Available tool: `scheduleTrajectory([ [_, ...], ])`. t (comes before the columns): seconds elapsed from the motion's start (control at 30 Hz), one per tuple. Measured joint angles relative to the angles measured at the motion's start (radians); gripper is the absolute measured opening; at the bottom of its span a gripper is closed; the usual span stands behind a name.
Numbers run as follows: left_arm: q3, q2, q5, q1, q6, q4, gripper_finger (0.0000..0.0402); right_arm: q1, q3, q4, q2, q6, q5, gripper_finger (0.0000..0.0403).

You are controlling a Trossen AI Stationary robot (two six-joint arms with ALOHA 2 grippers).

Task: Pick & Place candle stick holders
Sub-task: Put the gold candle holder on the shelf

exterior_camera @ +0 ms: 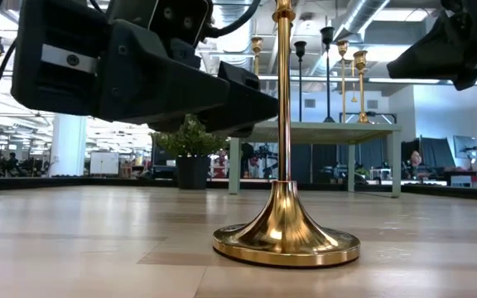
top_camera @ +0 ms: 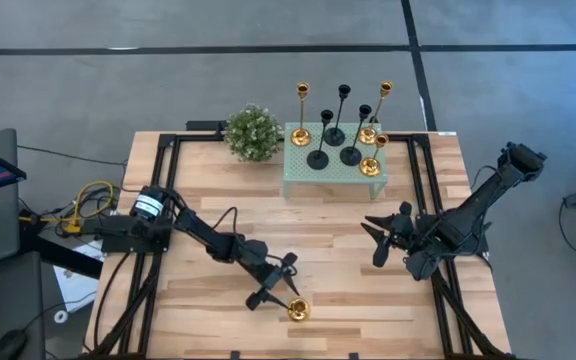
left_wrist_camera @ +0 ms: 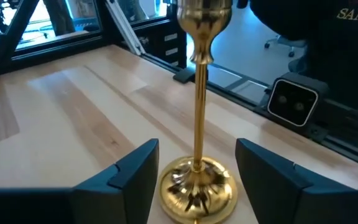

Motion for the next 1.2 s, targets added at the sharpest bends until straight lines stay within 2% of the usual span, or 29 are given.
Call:
scheduleTrajectory([
  [0.13,0.007,0.019,-0.030,-0.017,-0.002,-0.007,0.0206,0.000,0.000,0.000,0.000,0.000,0.000,0.0097],
  [0.57,0.088,0.062,-0.033,-0.036,-0.040,0.000,0.0188,0.000,0.000,0.001,0.000,-0.001,0.000,0.0097],
  [0.77,0.093,0.063,-0.034,-0.036,-0.046,-0.001,0.0146,0.000,0.000,0.000,0.000,-0.001,0.000,0.0097],
  [1.2,0.093,0.063,-0.033,-0.036,-0.046,0.000,0.0027,0.000,0.000,-0.001,0.000,-0.002,0.000,0.0097],
])
